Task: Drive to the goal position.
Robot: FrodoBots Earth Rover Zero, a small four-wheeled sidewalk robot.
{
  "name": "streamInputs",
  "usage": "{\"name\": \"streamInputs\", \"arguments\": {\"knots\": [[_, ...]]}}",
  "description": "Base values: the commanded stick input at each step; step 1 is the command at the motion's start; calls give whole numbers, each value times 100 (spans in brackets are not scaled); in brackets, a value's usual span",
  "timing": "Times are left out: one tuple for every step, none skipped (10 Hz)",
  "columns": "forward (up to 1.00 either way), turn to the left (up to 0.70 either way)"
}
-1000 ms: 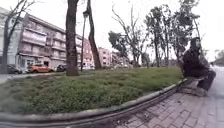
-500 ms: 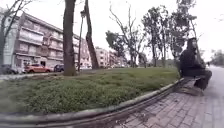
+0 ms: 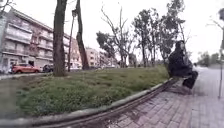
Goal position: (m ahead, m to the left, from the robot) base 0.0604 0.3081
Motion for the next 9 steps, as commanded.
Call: {"name": "streamInputs", "arguments": {"knots": [[0,-45],[0,-45],[0,-45],[0,-45],[0,-45],[0,-45],[0,-45],[0,-45],[0,-45]]}}
